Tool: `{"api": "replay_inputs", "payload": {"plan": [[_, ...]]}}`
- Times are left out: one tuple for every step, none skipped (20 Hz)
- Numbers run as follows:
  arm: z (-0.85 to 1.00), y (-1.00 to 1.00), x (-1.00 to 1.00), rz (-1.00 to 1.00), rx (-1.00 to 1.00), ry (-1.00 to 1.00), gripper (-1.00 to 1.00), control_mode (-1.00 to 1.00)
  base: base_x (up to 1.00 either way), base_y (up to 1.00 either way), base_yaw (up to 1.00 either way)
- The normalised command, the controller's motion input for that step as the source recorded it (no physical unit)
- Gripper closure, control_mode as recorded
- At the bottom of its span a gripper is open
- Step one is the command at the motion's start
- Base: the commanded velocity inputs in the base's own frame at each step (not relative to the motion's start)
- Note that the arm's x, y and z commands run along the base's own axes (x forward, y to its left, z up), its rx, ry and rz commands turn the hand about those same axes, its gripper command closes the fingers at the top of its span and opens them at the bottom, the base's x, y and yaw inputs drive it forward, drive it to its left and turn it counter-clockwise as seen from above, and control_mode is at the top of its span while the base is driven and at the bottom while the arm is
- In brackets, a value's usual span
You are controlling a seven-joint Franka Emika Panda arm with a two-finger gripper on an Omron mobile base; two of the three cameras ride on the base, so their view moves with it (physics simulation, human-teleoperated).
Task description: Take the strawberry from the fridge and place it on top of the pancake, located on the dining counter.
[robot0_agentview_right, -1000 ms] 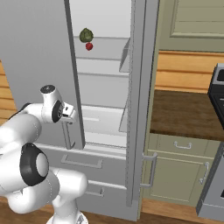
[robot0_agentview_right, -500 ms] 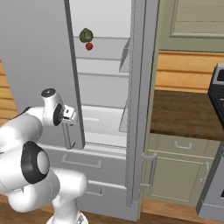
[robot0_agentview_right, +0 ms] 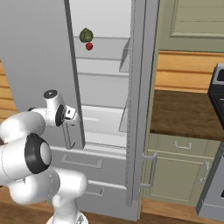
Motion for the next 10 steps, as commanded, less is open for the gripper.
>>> {"api": "replay_inputs", "payload": {"plan": [[-0.36, -0.01, 0.00, 0.00, 0.00, -0.02, -1.00, -1.00, 0.00, 0.00, 0.00], [-0.38, -0.07, 0.00, 0.00, 0.00, -0.06, -1.00, -1.00, 0.00, 0.00, 0.00], [-0.39, -0.07, 0.00, 0.00, 0.00, -0.07, -1.00, -1.00, 0.00, 0.00, 0.00], [-0.26, 0.00, 0.06, 0.00, 0.00, -0.09, -1.00, -1.00, 0.00, 0.00, 0.00], [-0.19, 0.00, 0.16, 0.00, 0.00, -0.09, -1.00, -1.00, 0.00, 0.00, 0.00], [-0.06, 0.00, 0.23, 0.00, 0.00, -0.10, -1.00, -1.00, 0.00, 0.00, 0.00], [0.00, 0.00, 0.29, -0.02, 0.00, -0.07, -1.00, -1.00, 0.00, 0.00, 0.00], [0.00, 0.00, 0.24, -0.05, 0.00, -0.06, -1.00, -1.00, 0.00, 0.00, 0.00], [0.00, 0.07, 0.00, -0.01, 0.00, -0.09, -1.00, -1.00, 0.00, 0.00, 0.00], [0.00, 0.06, 0.00, -0.01, 0.00, -0.06, 1.00, -1.00, 0.00, 0.00, 0.00]]}}
